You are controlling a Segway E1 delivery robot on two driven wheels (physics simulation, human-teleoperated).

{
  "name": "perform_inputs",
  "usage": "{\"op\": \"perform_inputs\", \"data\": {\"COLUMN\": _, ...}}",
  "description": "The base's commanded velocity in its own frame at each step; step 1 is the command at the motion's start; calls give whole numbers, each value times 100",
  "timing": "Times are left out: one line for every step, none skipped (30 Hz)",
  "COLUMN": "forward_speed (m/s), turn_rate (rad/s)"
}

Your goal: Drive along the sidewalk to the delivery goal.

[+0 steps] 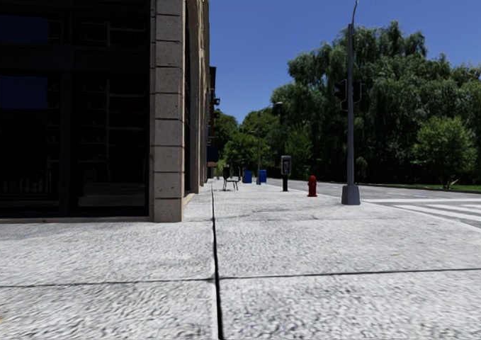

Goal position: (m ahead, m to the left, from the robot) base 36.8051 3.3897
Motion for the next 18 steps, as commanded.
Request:
{"op": "perform_inputs", "data": {"forward_speed": 155, "turn_rate": 0}}
{"op": "perform_inputs", "data": {"forward_speed": 155, "turn_rate": 0}}
{"op": "perform_inputs", "data": {"forward_speed": 155, "turn_rate": 0}}
{"op": "perform_inputs", "data": {"forward_speed": 155, "turn_rate": 0}}
{"op": "perform_inputs", "data": {"forward_speed": 155, "turn_rate": 0}}
{"op": "perform_inputs", "data": {"forward_speed": 155, "turn_rate": 0}}
{"op": "perform_inputs", "data": {"forward_speed": 155, "turn_rate": 0}}
{"op": "perform_inputs", "data": {"forward_speed": 155, "turn_rate": 0}}
{"op": "perform_inputs", "data": {"forward_speed": 155, "turn_rate": 0}}
{"op": "perform_inputs", "data": {"forward_speed": 155, "turn_rate": 0}}
{"op": "perform_inputs", "data": {"forward_speed": 155, "turn_rate": 0}}
{"op": "perform_inputs", "data": {"forward_speed": 155, "turn_rate": 0}}
{"op": "perform_inputs", "data": {"forward_speed": 155, "turn_rate": 0}}
{"op": "perform_inputs", "data": {"forward_speed": 155, "turn_rate": 0}}
{"op": "perform_inputs", "data": {"forward_speed": 155, "turn_rate": 0}}
{"op": "perform_inputs", "data": {"forward_speed": 155, "turn_rate": 0}}
{"op": "perform_inputs", "data": {"forward_speed": 155, "turn_rate": 0}}
{"op": "perform_inputs", "data": {"forward_speed": 155, "turn_rate": 0}}
